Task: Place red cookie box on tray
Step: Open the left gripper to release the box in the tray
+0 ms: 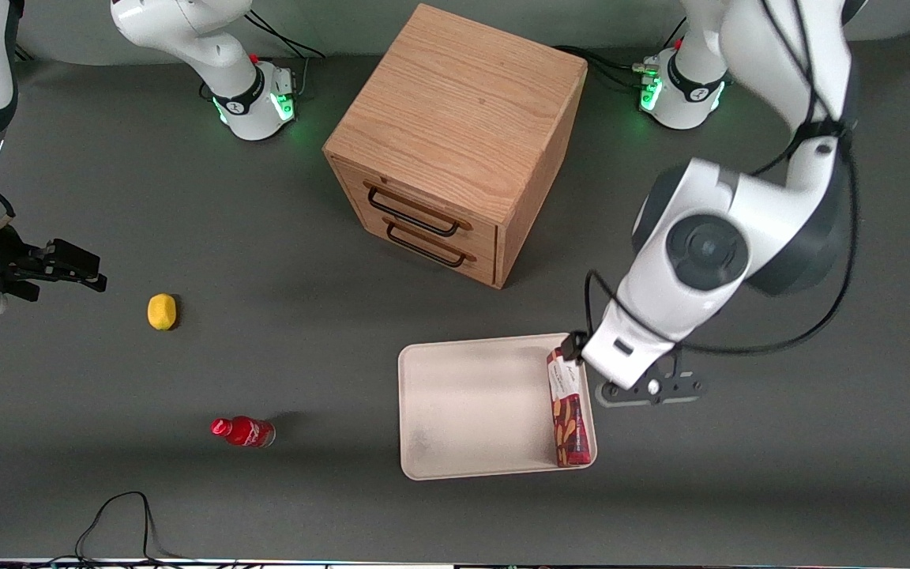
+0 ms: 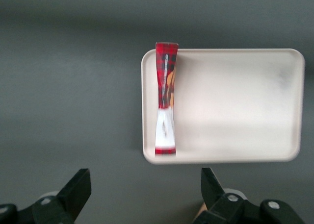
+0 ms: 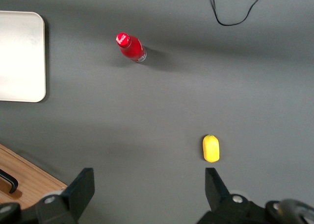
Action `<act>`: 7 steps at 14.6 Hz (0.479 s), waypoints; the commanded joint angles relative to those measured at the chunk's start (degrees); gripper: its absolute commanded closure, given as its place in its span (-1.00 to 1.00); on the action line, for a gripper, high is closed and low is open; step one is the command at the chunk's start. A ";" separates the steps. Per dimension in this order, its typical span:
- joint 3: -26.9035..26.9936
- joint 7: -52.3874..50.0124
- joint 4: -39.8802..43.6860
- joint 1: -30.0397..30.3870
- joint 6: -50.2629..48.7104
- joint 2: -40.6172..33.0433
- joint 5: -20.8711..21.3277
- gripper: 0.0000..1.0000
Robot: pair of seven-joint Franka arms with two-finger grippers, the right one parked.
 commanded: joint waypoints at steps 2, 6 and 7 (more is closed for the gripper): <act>-0.91 -1.07 -2.30 0.24 -4.69 -8.73 0.41 -1.00; -1.00 -0.29 -2.91 1.11 -7.95 -13.93 0.50 -1.00; -1.00 -0.28 -3.70 1.55 -8.04 -14.37 0.50 -1.00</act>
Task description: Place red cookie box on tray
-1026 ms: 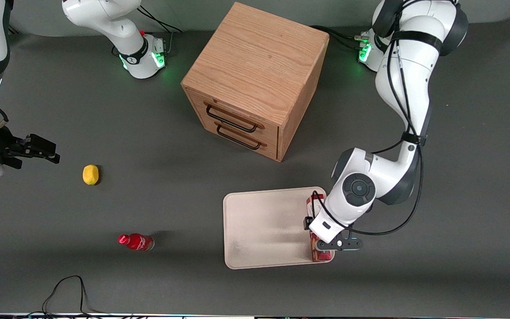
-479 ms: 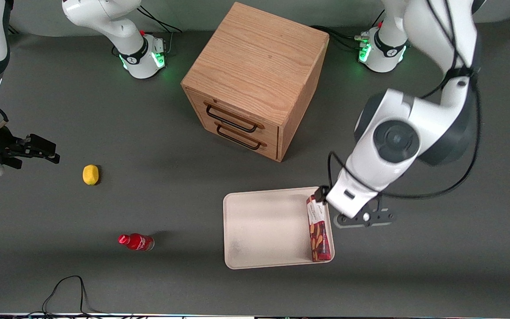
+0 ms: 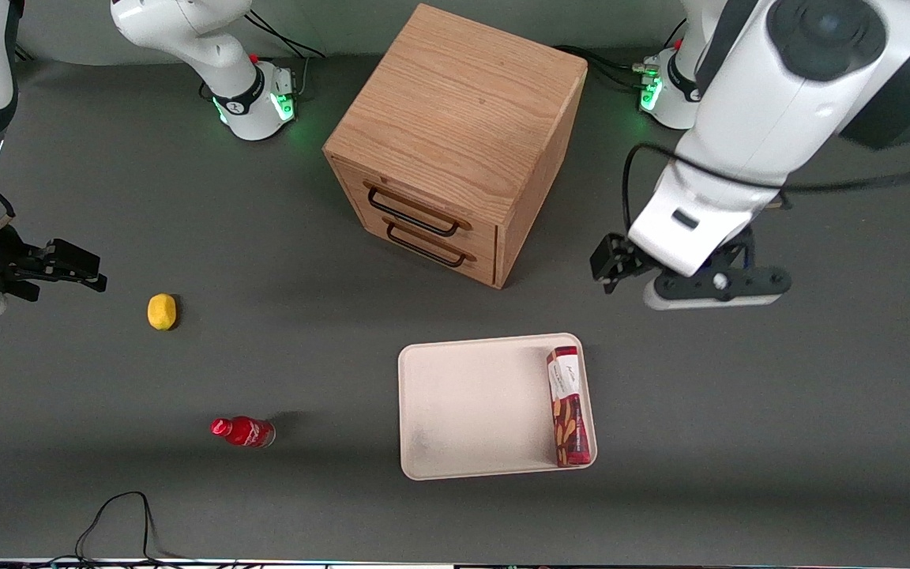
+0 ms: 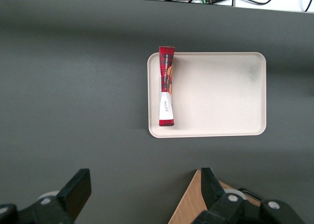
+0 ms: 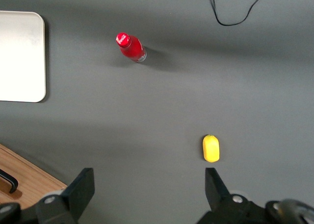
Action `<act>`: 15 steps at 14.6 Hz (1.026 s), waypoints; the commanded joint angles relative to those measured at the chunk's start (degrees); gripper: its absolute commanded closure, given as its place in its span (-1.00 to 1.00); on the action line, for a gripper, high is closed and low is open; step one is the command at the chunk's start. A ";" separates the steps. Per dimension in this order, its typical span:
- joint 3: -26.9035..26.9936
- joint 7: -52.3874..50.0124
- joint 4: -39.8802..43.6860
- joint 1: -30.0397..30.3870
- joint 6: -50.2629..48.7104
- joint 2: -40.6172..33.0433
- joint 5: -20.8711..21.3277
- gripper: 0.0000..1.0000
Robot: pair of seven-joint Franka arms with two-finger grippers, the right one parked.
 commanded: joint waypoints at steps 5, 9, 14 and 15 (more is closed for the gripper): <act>-0.31 6.55 -14.54 7.89 2.94 -9.85 0.48 -1.00; 1.88 11.31 -23.16 13.44 9.52 -14.86 0.04 -1.00; 8.47 19.04 -24.23 13.98 9.19 -17.24 -2.50 -1.00; 9.35 20.62 -24.15 13.98 9.01 -17.25 -2.60 -1.00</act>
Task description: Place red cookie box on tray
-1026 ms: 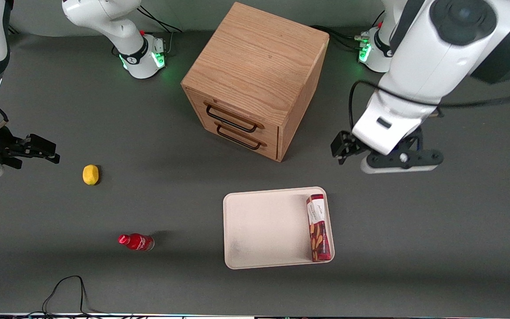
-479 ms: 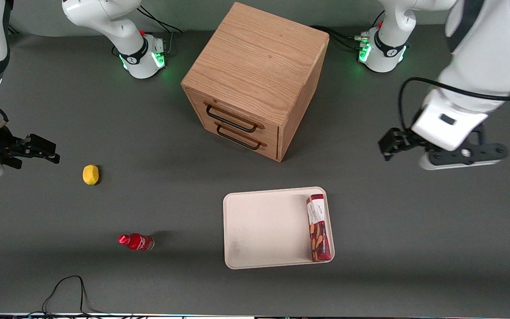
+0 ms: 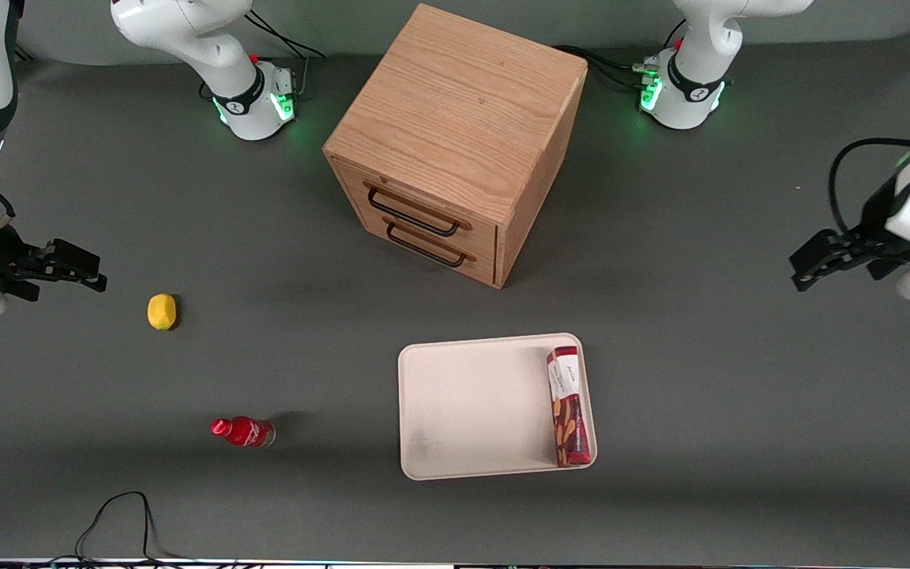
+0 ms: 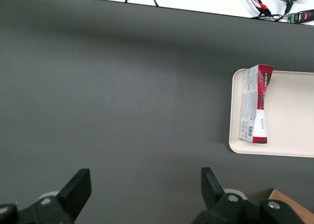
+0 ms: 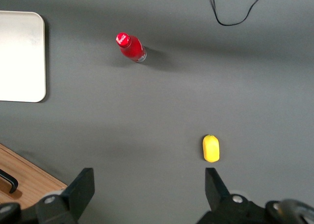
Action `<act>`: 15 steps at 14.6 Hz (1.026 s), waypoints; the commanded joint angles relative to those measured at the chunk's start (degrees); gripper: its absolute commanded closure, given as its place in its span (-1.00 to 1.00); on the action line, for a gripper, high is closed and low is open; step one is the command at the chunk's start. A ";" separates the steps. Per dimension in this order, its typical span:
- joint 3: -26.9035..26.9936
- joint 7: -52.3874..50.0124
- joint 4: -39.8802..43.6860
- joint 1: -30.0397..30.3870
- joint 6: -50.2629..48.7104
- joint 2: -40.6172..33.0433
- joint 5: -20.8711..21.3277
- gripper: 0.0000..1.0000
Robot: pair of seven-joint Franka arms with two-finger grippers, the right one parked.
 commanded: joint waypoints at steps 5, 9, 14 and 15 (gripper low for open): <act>2.25 10.57 -1.23 -0.03 -5.34 -2.75 -0.91 -1.00; 2.08 9.35 -1.31 -0.03 -5.89 -3.98 -0.64 -1.00; 1.99 5.57 -2.01 -0.12 -9.30 -6.35 -1.35 -1.00; 1.99 5.91 -1.93 -0.12 -9.92 -6.35 -1.35 -1.00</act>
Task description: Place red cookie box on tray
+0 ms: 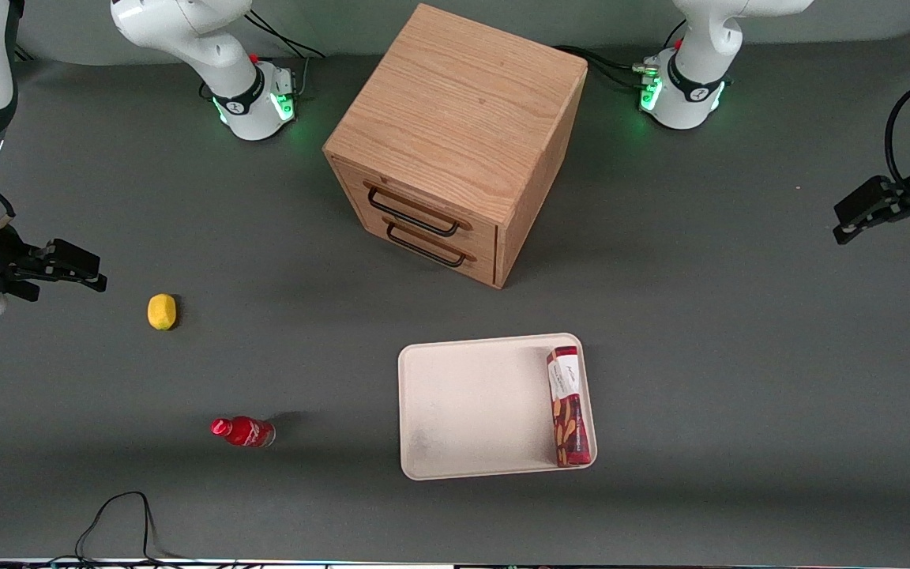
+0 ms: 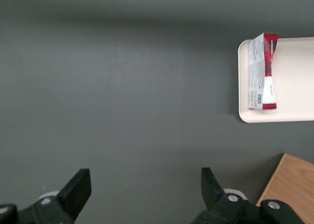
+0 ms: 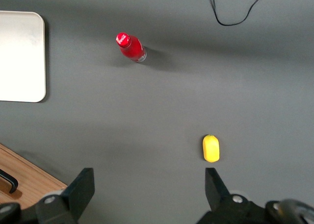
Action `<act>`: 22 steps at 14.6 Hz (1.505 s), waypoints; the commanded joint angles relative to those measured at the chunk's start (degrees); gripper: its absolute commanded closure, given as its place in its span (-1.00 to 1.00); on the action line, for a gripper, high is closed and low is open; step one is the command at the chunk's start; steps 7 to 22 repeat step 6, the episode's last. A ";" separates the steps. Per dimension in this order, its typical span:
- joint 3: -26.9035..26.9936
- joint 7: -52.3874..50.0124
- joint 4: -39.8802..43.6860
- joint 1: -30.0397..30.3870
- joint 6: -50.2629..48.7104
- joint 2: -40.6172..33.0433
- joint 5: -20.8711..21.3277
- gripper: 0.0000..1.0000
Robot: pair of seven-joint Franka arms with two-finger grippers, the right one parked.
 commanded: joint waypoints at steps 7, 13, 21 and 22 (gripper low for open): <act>-0.22 -1.13 -1.25 -0.28 -2.69 -1.64 -0.45 -1.00; -0.22 -1.13 -1.25 -0.28 -2.69 -1.64 -0.45 -1.00; -0.22 -1.13 -1.25 -0.28 -2.69 -1.64 -0.45 -1.00; -0.22 -1.13 -1.25 -0.28 -2.69 -1.64 -0.45 -1.00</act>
